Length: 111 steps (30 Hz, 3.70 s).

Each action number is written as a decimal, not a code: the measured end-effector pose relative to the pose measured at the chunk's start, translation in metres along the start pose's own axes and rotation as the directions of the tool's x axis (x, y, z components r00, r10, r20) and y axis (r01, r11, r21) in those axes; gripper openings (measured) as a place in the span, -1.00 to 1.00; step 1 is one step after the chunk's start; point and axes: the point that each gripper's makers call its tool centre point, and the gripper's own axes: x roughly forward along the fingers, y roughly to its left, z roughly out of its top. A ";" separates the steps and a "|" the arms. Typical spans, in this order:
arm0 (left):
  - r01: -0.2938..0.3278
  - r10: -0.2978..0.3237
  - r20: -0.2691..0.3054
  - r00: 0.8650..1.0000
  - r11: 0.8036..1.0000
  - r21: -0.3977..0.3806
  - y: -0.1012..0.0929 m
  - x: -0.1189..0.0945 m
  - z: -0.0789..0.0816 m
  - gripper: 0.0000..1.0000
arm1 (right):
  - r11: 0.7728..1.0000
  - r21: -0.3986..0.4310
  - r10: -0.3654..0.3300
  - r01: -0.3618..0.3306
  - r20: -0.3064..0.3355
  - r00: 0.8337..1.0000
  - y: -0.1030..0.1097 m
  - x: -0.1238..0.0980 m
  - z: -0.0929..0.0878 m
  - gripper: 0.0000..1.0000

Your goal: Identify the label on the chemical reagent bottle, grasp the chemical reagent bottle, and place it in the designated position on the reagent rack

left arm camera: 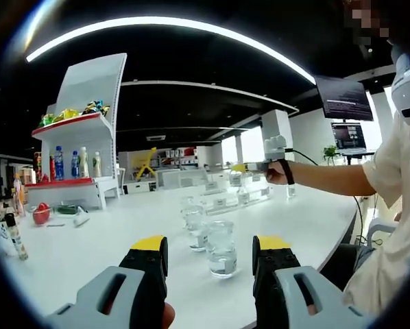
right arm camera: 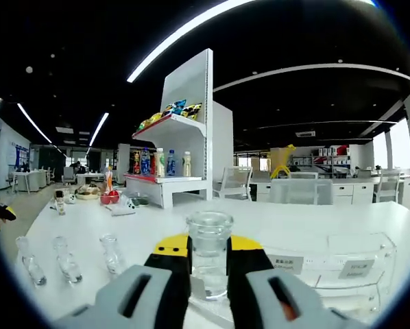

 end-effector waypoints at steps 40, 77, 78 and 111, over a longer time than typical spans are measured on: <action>-0.003 0.002 -0.041 0.999 1.000 -0.021 0.007 0.006 -0.019 -0.01 | 0.998 -0.020 0.051 -0.051 -0.011 0.999 0.002 0.068 -0.024 -0.63; -0.007 0.006 -0.054 0.999 1.000 -0.026 0.013 0.007 -0.025 -0.01 | 0.999 -0.014 0.034 -0.035 -0.063 0.997 -0.012 0.091 -0.061 -0.62; -0.009 0.008 -0.056 0.998 1.000 -0.025 0.013 0.007 -0.025 -0.01 | 0.999 -0.015 0.035 -0.036 -0.066 0.997 -0.011 0.091 -0.063 -0.62; -0.010 0.009 -0.053 0.999 1.000 -0.022 0.013 0.006 -0.023 -0.01 | 1.000 -0.008 0.026 -0.027 -0.111 0.993 -0.003 0.081 -0.082 -0.62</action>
